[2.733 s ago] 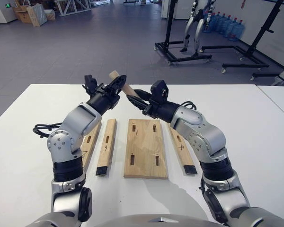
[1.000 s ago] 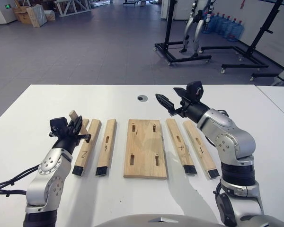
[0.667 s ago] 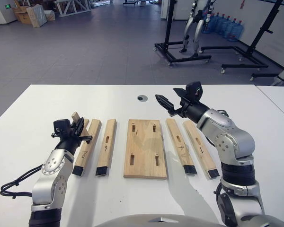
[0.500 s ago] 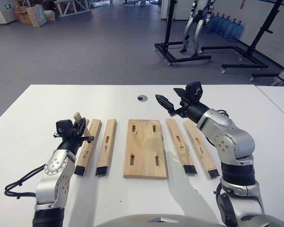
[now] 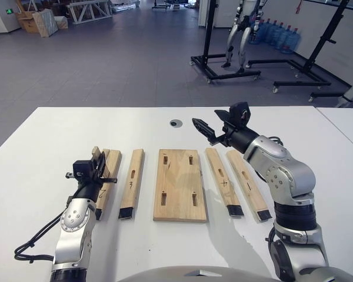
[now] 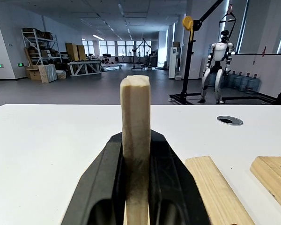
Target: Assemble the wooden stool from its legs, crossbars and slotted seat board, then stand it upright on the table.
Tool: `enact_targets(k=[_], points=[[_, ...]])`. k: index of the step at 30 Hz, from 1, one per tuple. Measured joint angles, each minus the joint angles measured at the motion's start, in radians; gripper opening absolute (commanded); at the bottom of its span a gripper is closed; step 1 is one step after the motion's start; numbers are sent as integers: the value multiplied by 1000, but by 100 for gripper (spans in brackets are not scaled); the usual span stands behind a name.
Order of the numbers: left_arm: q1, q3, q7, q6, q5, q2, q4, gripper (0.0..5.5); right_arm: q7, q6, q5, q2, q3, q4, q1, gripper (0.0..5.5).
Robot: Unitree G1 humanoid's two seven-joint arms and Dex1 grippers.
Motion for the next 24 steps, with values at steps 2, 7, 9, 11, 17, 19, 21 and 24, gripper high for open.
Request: enact_targets(k=[2, 7, 9, 11, 17, 19, 21, 24], points=[[1, 0, 0, -13, 6, -5, 6, 39, 0, 0, 0, 0, 3, 0, 0, 501], [48, -6, -3, 12, 27, -16, 86, 114, 0, -2, 0, 0, 14, -3, 1, 501], [44, -5, -8, 12, 30, -17, 87, 146, -1, -2, -5, 2, 17, -2, 3, 501], [43, -4, -9, 13, 31, -16, 91, 169, -2, -2, -6, 2, 17, -2, 3, 501], [29, 4, -8, 73, 33, -15, 65, 201, -2, -7, -17, 3, 17, -1, 3, 501], [16, 4, -6, 133, 32, -14, 21, 201, -2, -9, -18, 3, 16, 1, 3, 501], [-62, 13, 5, 201, 24, -4, -78, 201, -2, -9, -18, 5, 17, 6, 2, 501], [-226, 50, 39, 309, 17, 42, -193, 201, -3, -19, -18, 6, 16, 9, 0, 501]])
